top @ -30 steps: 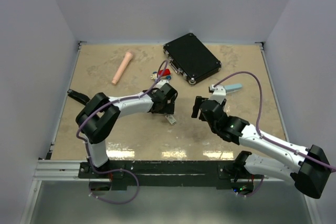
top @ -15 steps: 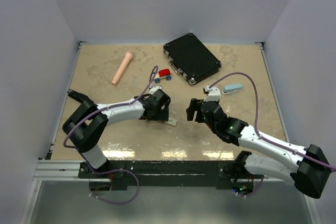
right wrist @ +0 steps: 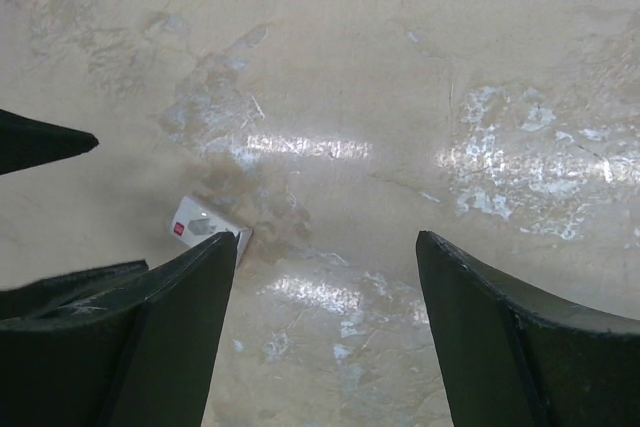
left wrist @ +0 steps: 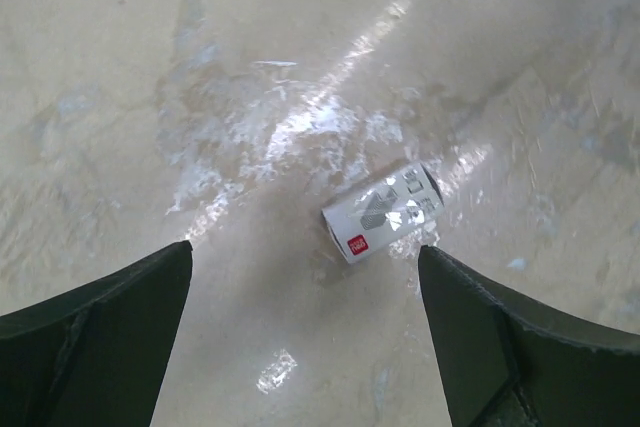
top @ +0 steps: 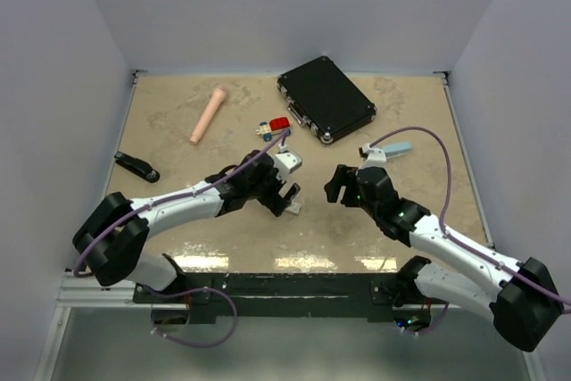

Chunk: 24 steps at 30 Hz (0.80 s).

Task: Load the staples into the stapler

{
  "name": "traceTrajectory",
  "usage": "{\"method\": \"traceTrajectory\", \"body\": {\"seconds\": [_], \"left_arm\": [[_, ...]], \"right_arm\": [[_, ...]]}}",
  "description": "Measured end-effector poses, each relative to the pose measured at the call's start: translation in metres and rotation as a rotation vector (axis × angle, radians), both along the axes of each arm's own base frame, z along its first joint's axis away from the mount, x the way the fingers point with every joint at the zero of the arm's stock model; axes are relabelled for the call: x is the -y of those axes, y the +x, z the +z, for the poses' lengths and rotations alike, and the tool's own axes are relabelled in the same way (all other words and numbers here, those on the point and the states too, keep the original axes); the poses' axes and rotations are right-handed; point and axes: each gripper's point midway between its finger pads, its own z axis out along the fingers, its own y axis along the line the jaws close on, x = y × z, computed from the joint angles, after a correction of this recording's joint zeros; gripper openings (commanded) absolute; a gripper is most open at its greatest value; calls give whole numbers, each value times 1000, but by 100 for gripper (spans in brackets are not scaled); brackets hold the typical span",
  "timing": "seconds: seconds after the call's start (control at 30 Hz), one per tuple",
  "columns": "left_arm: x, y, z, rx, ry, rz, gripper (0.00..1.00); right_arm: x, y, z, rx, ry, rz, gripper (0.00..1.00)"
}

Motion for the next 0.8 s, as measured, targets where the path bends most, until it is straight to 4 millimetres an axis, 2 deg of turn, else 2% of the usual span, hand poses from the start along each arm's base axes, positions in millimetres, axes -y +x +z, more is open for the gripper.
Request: {"method": "traceTrajectory", "body": {"seconds": [0.07,0.17,0.3,0.4,0.6,0.67,0.8], "left_arm": [[1,-11,-7,39,18,-138,99],[0,-23,-15,80,42,-289,97],[7,-26,-18,139,65,-445,94],[13,-27,-28,155,97,-548,94],[18,-24,-48,150,149,-670,87],[18,-20,-51,146,154,-689,82],[17,-15,-56,120,156,-718,81]], "right_arm": [[4,-1,-3,-11,20,-3,77],[1,-6,-6,-22,43,26,77],[-6,-11,-7,-37,68,63,77],[-9,-13,-9,-42,78,80,77],[-11,-16,-9,-49,87,98,77],[-11,-16,-9,-49,87,98,77],[-12,-16,-10,-50,88,99,77]]}}
